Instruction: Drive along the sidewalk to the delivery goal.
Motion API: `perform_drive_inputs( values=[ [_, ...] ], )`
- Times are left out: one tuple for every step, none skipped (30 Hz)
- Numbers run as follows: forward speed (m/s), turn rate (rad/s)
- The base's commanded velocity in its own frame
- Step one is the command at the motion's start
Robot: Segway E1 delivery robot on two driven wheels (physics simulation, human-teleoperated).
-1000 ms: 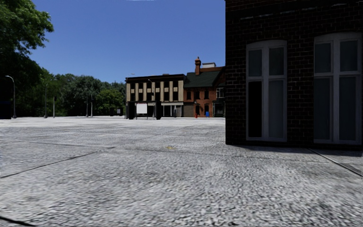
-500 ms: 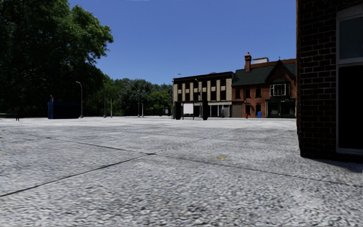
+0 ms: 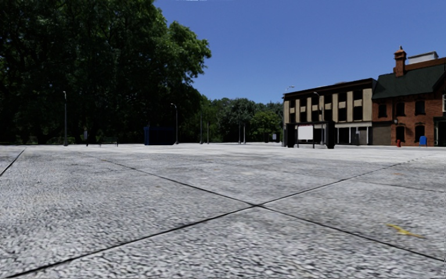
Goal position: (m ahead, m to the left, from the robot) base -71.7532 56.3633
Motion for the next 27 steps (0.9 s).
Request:
perform_drive_inputs(
  values=[
    [1.73, 0.7],
    [1.69, 0.7],
    [1.64, 0.7],
    [1.61, 0.7],
    [1.61, 0.7],
    [1.58, 0.7],
    [1.55, 0.7],
    [1.55, 0.7],
    [1.55, 0.7],
    [1.54, 0.7],
    [1.53, 0.7],
    [1.51, 0.7],
    [1.51, 0.7],
    [1.5, 0.7],
    [1.5, 0.7],
    [1.5, 0.7],
    [1.5, 0.7],
    [1.5, 0.7],
    [1.5, 0.7],
    [1.5, 0.7],
    [1.5, 0.7],
    [1.5, 0.7],
    [1.5, 0.7],
    [1.5, 0.7],
    [1.5, 0.7],
    [1.5, 0.7],
    [1.5, 0.7]
  ],
)
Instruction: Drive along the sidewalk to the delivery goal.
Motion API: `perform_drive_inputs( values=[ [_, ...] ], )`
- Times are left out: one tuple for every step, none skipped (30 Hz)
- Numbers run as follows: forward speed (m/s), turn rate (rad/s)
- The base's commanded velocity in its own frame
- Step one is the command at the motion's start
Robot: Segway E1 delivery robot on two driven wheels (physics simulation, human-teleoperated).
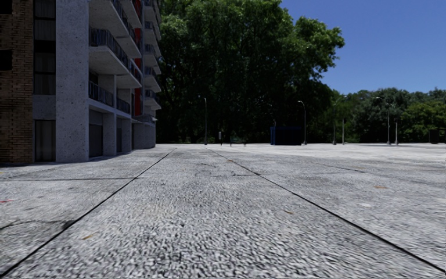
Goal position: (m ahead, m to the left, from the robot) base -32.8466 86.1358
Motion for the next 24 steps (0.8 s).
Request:
perform_drive_inputs(
  values=[
    [1.5, 0.7],
    [1.5, 0.7],
    [1.5, 0.7],
    [1.5, 0.7],
    [1.5, 0.7],
    [1.5, 0.7],
    [1.5, 0.7],
    [1.5, 0.7],
    [1.5, 0.7],
    [1.5, 0.7],
    [1.5, 0.7],
    [1.5, 0.7],
    [1.5, 0.7],
    [1.5, 0.7],
    [1.5, 0.7],
    [1.5, 0.7],
    [1.5, 0.7],
    [1.5, 0.7],
    [1.5, 0.7],
    [1.5, 0.7],
    [1.5, 0.7],
    [1.5, 0.7],
    [1.52, 0.7],
    [1.53, 0.7]
  ],
)
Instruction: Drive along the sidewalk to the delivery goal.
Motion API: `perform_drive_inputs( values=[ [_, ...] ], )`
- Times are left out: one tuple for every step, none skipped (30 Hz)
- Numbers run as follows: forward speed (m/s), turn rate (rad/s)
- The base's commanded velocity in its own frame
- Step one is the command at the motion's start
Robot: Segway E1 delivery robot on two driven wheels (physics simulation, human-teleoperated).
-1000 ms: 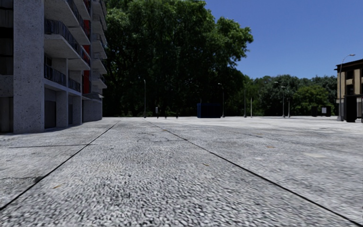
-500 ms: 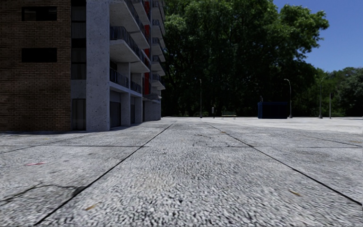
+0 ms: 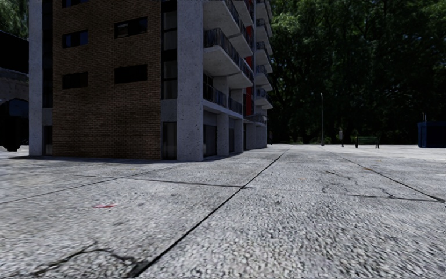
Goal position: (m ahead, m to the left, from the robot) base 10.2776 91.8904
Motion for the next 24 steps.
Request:
perform_drive_inputs(
  values=[
    [1.53, 0.7],
    [1.55, 0.7],
    [1.59, 0.7],
    [1.64, 0.7],
    [1.64, 0.7],
    [1.67, 0.7],
    [1.69, 0.7],
    [1.71, 0.7],
    [1.71, 0.7],
    [1.72, 0.7],
    [1.72, 0.7],
    [1.73, 0.7],
    [1.73, 0.7],
    [1.73, 0.7],
    [1.73, 0.7],
    [1.74, 0.7],
    [1.77, 0.7],
    [1.93, 0.7],
    [1.93, 0.7],
    [1.93, 0.7],
    [1.93, 0.7],
    [1.94, 0.7],
    [1.94, 0.7],
    [1.94, 0.7]
  ],
)
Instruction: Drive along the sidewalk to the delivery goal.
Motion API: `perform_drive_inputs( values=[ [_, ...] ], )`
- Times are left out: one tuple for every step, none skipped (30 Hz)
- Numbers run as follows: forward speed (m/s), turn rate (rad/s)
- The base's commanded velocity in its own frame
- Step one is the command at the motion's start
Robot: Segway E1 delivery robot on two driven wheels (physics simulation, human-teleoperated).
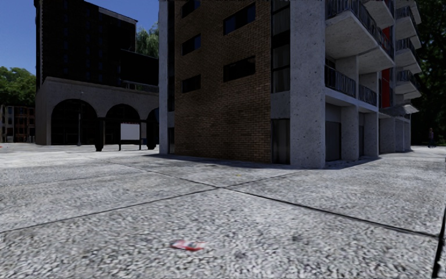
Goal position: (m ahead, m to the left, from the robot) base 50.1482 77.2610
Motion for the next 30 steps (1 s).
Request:
perform_drive_inputs(
  values=[
    [1.94, 0.69],
    [1.94, 0.68],
    [1.94, 0.68],
    [1.94, 0.68],
    [1.94, 0.68],
    [1.94, 0.68],
    [1.94, 0.68],
    [1.94, 0.68],
    [1.94, 0.68],
    [1.94, 0.68],
    [1.94, 0.68],
    [1.94, 0.68],
    [1.94, 0.68],
    [1.94, 0.68],
    [1.94, 0.67],
    [1.94, 0.55],
    [1.94, 0.55],
    [1.94, 0.35],
    [1.94, 0.2],
    [1.94, 0.2],
    [1.94, 0.15],
    [1.94, 0.14],
    [1.94, 0.13],
    [1.94, 0.13],
    [1.95, 0.13],
    [1.95, 0.09],
    [1.95, 0.02],
    [1.95, 0.02],
    [1.95, 0.0],
    [1.95, 0.0]
  ],
)
